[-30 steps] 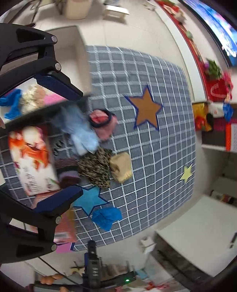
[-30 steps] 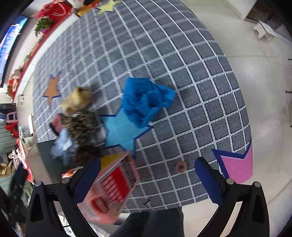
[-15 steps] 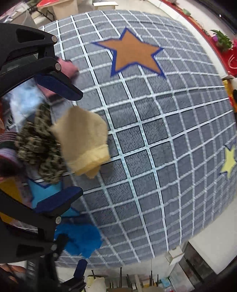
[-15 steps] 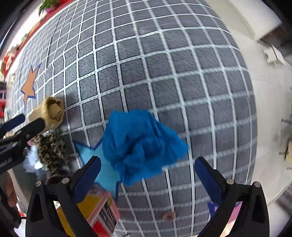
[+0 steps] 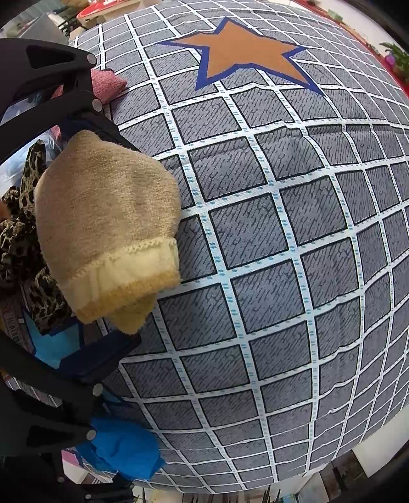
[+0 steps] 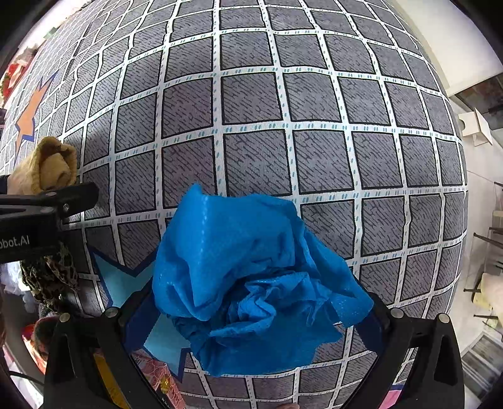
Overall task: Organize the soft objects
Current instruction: 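Grasp the tan knit hat with the left tool while the right tool grasps a blue cloth, then lift the tan hat and blue cloth with both tools toward the box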
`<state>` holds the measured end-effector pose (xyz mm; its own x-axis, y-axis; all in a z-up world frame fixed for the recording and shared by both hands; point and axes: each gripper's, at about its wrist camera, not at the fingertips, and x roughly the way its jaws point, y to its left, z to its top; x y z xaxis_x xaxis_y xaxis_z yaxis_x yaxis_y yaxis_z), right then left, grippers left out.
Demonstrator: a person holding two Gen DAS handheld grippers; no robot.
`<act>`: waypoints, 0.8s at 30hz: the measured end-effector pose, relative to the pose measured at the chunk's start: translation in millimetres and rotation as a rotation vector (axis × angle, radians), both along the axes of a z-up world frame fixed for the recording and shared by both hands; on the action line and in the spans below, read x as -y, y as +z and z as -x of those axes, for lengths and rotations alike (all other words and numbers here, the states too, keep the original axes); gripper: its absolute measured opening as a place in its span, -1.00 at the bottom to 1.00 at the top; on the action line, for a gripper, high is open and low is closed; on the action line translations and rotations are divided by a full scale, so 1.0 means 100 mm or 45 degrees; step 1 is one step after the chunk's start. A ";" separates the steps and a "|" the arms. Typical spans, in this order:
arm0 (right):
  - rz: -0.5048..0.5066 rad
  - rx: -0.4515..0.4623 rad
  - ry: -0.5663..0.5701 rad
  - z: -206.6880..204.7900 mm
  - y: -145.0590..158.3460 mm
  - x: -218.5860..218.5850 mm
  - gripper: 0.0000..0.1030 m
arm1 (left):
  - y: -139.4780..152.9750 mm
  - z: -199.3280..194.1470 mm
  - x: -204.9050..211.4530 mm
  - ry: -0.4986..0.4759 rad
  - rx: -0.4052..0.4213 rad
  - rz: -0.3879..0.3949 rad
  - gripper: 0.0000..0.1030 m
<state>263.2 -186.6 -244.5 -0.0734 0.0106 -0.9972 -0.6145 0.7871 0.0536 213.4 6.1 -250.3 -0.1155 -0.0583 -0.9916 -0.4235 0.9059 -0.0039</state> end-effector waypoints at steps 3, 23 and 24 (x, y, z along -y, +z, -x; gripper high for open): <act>0.000 0.000 -0.011 0.05 -0.01 0.02 1.00 | 0.03 0.00 0.00 0.017 0.026 -0.013 1.00; -0.234 -0.056 -0.151 -0.19 0.40 0.35 -0.26 | 0.79 -0.51 0.68 -0.311 0.137 -0.160 -0.34; -0.276 -0.070 -0.194 -0.23 0.47 0.44 -0.26 | 0.91 -0.51 0.70 -0.324 0.170 -0.178 -0.34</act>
